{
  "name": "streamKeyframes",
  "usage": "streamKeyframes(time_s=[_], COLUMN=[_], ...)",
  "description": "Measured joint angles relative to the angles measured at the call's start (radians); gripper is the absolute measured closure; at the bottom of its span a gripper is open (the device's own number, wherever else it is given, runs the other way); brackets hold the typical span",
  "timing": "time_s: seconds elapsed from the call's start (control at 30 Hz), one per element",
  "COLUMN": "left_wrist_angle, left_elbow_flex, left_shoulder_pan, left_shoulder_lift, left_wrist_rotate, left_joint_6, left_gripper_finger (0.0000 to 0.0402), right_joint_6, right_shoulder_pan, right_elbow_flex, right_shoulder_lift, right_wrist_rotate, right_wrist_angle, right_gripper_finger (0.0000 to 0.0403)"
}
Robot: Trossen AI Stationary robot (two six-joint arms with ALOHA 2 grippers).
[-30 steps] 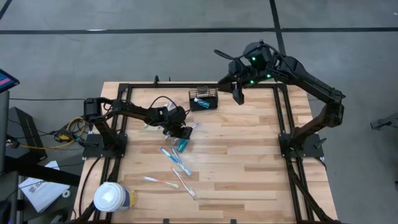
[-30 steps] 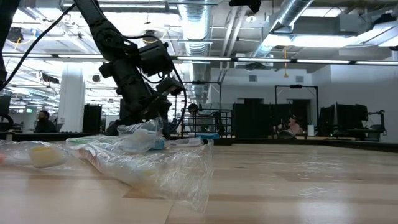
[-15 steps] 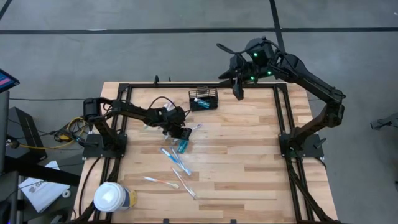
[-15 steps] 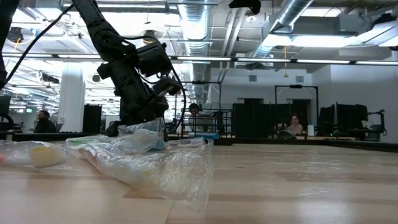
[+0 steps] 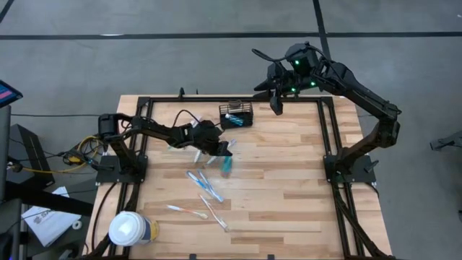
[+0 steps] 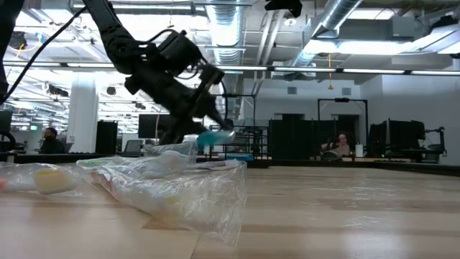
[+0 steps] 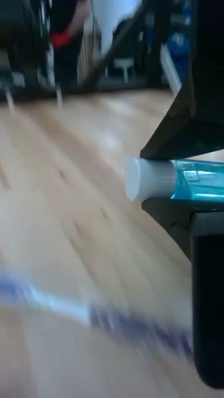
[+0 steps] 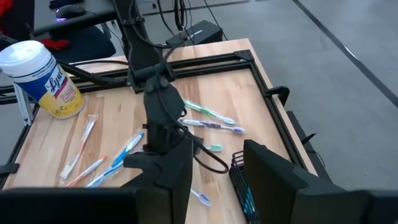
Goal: Pick & Place toothbrushing station
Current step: Put the blue mouthwash into the black wire organizer
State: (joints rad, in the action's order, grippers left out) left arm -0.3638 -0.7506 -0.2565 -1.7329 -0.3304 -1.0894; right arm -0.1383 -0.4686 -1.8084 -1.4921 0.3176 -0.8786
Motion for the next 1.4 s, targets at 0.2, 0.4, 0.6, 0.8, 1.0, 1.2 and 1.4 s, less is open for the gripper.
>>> streamKeyframes(time_s=[0.2, 0.4, 0.6, 0.8, 1.0, 1.2, 1.4], left_wrist_angle=[-0.182, -0.305, -0.312, -0.381, -0.520, -0.562, -0.575], left_elbow_flex=[0.000, -0.002, -0.003, -0.003, -0.016, -0.094, -0.163], left_shoulder_pan=[0.000, -0.005, -0.040, -0.117, -0.178, -0.206, -0.217], left_shoulder_lift=[0.009, 0.120, 0.244, 0.275, 0.191, 0.038, -0.100], left_wrist_rotate=[0.003, 0.221, 0.364, 0.421, 0.408, 0.355, 0.307], left_joint_6=[-0.044, 0.228, 0.487, 0.641, 0.673, 0.741, 0.804], left_gripper_finger=[0.0326, 0.0326, 0.0326, 0.0326, 0.0326, 0.0327, 0.0328], right_joint_6=[0.000, 0.000, 0.000, 0.043, 0.084, 0.108, 0.113], right_shoulder_pan=[0.000, 0.001, 0.001, 0.001, -0.001, -0.021, -0.034], right_elbow_flex=[0.000, 0.000, 0.000, 0.000, 0.000, 0.000, 0.000], right_shoulder_lift=[0.000, 0.000, 0.000, 0.000, 0.000, 0.000, 0.000], right_wrist_rotate=[0.000, 0.000, 0.000, 0.016, 0.019, 0.018, 0.018], right_wrist_angle=[0.004, 0.005, 0.031, 0.075, 0.112, 0.124, 0.123], right_gripper_finger=[0.0269, 0.0269, 0.0269, 0.0269, 0.0269, 0.0269, 0.0269])
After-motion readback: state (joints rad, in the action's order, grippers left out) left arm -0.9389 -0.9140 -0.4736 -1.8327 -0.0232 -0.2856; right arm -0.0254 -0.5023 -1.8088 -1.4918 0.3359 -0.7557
